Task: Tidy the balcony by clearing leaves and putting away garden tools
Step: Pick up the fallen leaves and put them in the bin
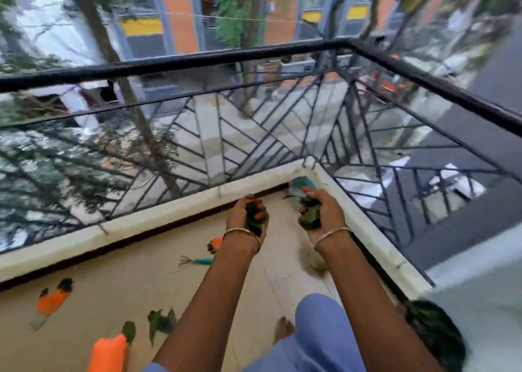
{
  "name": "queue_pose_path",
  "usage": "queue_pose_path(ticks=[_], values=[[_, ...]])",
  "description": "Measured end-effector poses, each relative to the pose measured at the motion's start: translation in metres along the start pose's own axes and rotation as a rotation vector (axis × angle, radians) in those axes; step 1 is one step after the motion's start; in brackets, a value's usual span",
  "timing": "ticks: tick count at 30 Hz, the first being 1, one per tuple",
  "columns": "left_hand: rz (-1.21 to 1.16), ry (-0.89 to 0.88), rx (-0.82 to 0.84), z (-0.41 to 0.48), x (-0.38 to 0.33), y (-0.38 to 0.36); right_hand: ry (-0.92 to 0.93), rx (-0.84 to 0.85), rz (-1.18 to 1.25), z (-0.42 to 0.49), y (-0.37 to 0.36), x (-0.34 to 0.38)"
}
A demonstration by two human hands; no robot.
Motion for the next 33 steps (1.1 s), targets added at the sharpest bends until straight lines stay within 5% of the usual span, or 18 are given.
queue_pose_path(ticks=[10,18,33], values=[[0.417,0.288,0.144,0.026,0.218,-0.053,0.126,-0.417,0.131,-0.061,0.226,0.086],[0.684,0.45,0.083,0.043,0.393,-0.049,0.21,-0.636,0.24,-0.104,0.403,0.131],[0.918,0.788,-0.125,0.103,0.628,0.056,0.139,-0.98,0.507,-0.11,0.634,0.054]])
Point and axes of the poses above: each hand's wrist, its own z-axis towards the middle knuckle, its own y-axis out of the back of the hand, x = y × z, the point moved 8 cm from there along z, towards the middle knuckle, and after that the axes turned 11 degrees about x, right-handed, at the moved point
